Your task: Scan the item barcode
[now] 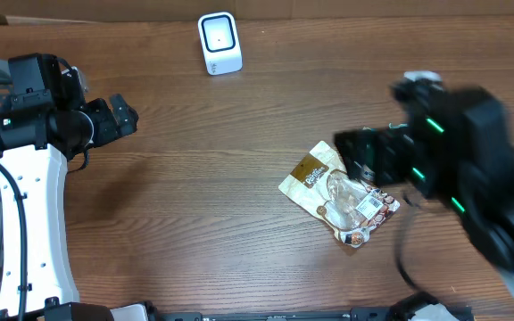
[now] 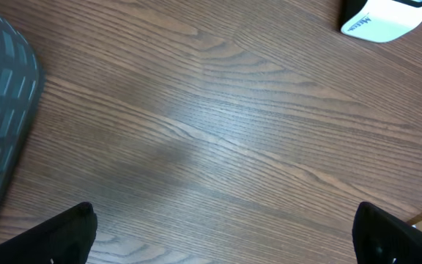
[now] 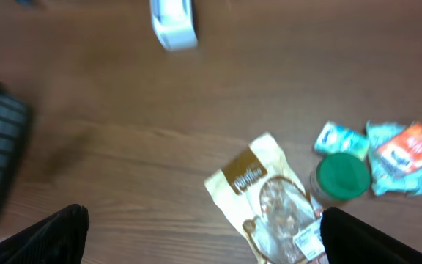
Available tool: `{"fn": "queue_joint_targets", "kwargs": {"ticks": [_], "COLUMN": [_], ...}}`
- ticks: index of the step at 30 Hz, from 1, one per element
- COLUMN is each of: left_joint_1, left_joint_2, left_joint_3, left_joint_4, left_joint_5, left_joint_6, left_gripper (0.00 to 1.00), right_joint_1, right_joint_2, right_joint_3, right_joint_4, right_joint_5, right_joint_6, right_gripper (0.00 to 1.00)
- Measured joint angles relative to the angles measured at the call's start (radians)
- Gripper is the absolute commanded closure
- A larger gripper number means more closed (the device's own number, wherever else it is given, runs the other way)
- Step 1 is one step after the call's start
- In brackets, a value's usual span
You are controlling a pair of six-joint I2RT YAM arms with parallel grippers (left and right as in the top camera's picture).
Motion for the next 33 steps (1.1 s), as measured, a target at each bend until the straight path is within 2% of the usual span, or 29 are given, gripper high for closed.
{"fn": "queue_joint_targets", "kwargs": {"ticks": [5, 10, 19, 25, 29, 33], "left_joint_1": [0.000, 0.000, 0.000, 0.000, 0.000, 0.000], "left_joint_2": [0.000, 0.000, 0.000, 0.000, 0.000, 0.000], "left_joint_3": [0.000, 0.000, 0.000, 0.000, 0.000, 0.000], "left_joint_4": [0.000, 0.000, 0.000, 0.000, 0.000, 0.000], "left_joint_5": [0.000, 0.000, 0.000, 0.000, -0.002, -0.003], "left_joint_6": [0.000, 0.000, 0.000, 0.000, 0.000, 0.000], "left_gripper": [0.00, 0.01, 0.00, 0.00, 0.01, 0.00], "right_joint_1": [0.000, 0.000, 0.000, -0.057, -0.156, -0.197], "right_joint_2": [-0.175, -0.269, -0.282, -0.289, -0.335, -0.440], "right_joint_3": [0.002, 0.003, -0.043, -0.258, -0.521, -0.772], "right_joint_4": [-0.005, -0.006, 0.039, 0.322, 0.645, 0.891], "right_joint_5": [0.003, 0.061, 0.218, 0.250, 0.196, 0.113], "right_joint_6": [-0.004, -0.018, -0.026, -0.027, -0.030, -0.069], "right_gripper": [0.00, 0.00, 0.00, 0.00, 0.00, 0.00]}}
